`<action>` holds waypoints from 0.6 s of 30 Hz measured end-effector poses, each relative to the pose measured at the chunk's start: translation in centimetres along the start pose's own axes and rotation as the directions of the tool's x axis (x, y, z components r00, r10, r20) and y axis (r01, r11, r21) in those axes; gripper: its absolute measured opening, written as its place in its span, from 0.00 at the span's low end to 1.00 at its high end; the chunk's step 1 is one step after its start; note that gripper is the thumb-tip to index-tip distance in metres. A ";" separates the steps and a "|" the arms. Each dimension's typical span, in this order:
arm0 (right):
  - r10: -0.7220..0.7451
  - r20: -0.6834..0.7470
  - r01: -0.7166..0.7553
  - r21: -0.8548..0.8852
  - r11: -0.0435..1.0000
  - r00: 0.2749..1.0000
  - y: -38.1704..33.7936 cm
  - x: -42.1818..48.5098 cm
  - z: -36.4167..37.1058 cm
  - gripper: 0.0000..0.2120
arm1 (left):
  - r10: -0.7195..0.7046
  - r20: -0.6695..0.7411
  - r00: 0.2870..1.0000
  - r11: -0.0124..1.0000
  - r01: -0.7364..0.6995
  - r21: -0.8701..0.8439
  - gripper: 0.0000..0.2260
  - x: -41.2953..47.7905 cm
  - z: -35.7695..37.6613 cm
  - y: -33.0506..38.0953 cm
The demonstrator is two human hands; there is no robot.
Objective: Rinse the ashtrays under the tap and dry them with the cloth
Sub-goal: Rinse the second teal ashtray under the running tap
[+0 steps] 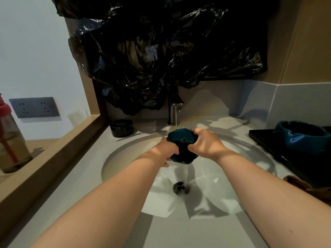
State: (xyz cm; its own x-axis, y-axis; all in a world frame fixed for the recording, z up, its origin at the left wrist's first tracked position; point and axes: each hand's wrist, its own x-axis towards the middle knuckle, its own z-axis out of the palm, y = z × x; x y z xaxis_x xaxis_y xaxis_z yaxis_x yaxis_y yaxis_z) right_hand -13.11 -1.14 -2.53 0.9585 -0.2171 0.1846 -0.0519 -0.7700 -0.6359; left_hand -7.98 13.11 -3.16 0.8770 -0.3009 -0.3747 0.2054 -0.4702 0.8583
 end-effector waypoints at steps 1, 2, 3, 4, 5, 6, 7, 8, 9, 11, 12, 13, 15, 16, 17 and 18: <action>-0.007 -0.002 0.007 -0.009 1.000 1.000 0.0 0.0 0.0 0.18 | 0.015 -0.002 1.000 0.997 -0.015 0.072 0.24 0.0 -0.2 0.1; -0.013 -0.007 0.013 -0.010 1.000 1.000 -0.1 0.0 0.0 0.19 | 0.048 -0.003 0.999 0.987 -0.047 0.157 0.23 0.0 -0.5 0.3; -0.019 -0.015 0.019 -0.003 1.000 1.000 0.0 0.1 0.1 0.21 | 0.091 -0.004 0.996 0.967 -0.087 0.238 0.23 0.0 -0.9 0.4; -0.025 -0.022 0.025 0.010 1.000 0.999 0.0 0.2 0.1 0.22 | 0.145 -0.005 0.989 0.942 -0.136 0.308 0.23 0.1 -1.3 0.4; -0.030 -0.025 0.031 0.024 0.999 0.999 0.1 0.3 0.1 0.22 | 0.201 -0.012 0.980 0.918 -0.184 0.352 0.23 0.2 -1.7 0.3; -0.036 -0.024 0.037 0.037 0.999 0.999 0.2 0.4 0.2 0.22 | 0.254 -0.022 0.967 0.902 -0.229 0.367 0.24 0.4 -2.1 0.1; -0.039 -0.019 0.040 0.055 0.998 0.999 0.2 0.5 0.3 0.22 | 0.302 -0.033 0.953 0.892 -0.270 0.362 0.26 0.6 -2.3 -0.2; -0.040 -0.007 0.041 0.079 0.996 0.999 0.3 0.6 0.4 0.21 | 0.340 -0.042 0.939 0.888 -0.306 0.343 0.26 0.8 -2.4 -0.6; -0.040 0.011 0.038 0.103 0.994 0.999 0.3 0.7 0.6 0.20 | 0.355 -0.043 0.934 0.893 -0.325 0.311 0.26 1.1 -2.5 -0.8; -0.031 0.056 0.024 0.120 0.992 0.998 0.4 0.7 1.0 0.18 | 0.343 -0.025 0.939 0.910 -0.325 0.258 0.23 1.5 -2.5 -1.2; -0.024 0.075 0.014 0.124 0.992 0.997 0.4 0.8 1.2 0.17 | 0.330 -0.024 0.944 0.918 -0.315 0.243 0.22 1.5 -2.4 -1.3; -0.018 0.086 0.005 0.144 0.990 0.996 0.5 0.9 1.3 0.17 | 0.313 -0.034 0.949 0.927 -0.298 0.229 0.20 1.6 -2.3 -1.3; 0.011 0.080 -0.028 0.210 0.977 0.997 0.8 1.3 1.6 0.19 | 0.272 -0.058 0.960 0.953 -0.261 0.155 0.17 1.5 -2.2 -1.3; 0.038 0.073 -0.055 0.253 0.966 0.997 0.9 1.4 1.6 0.19 | 0.252 -0.060 0.966 0.964 -0.245 0.098 0.16 1.4 -2.2 -1.2; 0.072 0.080 -0.092 0.297 0.950 0.994 1.1 1.5 1.6 0.19 | 0.233 -0.059 0.971 0.972 -0.232 0.033 0.15 1.3 -2.1 -1.1; 0.108 0.110 -0.139 0.334 0.932 0.988 1.4 1.6 1.4 0.19 | 0.216 -0.058 0.975 0.975 -0.218 -0.033 0.15 1.3 -2.1 -1.0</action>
State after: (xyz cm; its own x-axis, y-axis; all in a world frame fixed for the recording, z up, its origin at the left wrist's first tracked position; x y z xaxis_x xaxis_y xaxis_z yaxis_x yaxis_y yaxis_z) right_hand -11.22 -1.67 -4.18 0.9724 -0.2314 0.0314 -0.0879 -0.4875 -0.8687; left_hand -6.13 14.90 -3.77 0.9243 -0.3467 -0.1595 0.0233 -0.3660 0.9303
